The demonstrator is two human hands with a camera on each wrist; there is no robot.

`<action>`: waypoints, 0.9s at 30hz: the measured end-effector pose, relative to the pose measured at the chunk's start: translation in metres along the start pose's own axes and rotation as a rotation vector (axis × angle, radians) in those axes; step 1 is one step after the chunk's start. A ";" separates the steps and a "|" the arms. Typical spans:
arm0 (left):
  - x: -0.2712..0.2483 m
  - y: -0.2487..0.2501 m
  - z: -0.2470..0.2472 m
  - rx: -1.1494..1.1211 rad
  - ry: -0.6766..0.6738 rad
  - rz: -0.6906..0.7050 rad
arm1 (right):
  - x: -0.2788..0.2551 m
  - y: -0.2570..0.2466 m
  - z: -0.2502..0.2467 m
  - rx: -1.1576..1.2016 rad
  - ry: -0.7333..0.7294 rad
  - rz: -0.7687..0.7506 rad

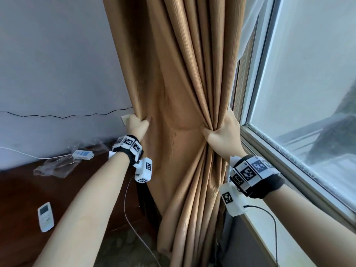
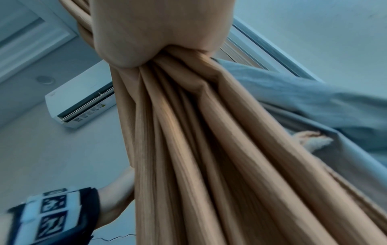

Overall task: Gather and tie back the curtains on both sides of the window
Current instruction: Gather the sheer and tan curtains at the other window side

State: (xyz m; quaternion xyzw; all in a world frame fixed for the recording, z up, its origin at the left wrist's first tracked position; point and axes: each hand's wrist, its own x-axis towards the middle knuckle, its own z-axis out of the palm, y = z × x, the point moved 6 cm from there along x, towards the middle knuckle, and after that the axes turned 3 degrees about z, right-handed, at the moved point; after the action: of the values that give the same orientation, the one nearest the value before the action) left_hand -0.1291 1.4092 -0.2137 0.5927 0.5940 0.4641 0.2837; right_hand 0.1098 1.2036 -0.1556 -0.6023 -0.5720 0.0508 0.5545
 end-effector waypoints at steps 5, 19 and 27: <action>-0.087 0.036 0.010 0.222 0.009 0.183 | -0.002 -0.004 0.000 -0.020 -0.018 -0.017; -0.223 0.121 0.044 0.237 -0.253 0.521 | -0.009 -0.011 -0.005 0.014 -0.051 0.043; -0.229 0.105 0.075 0.304 -0.516 0.422 | -0.007 -0.011 -0.008 0.068 -0.172 0.101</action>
State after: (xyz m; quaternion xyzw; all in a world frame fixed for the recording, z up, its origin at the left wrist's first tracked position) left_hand 0.0147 1.1898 -0.2001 0.8352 0.4297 0.2539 0.2311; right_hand 0.1058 1.1910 -0.1486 -0.6045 -0.5844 0.1497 0.5202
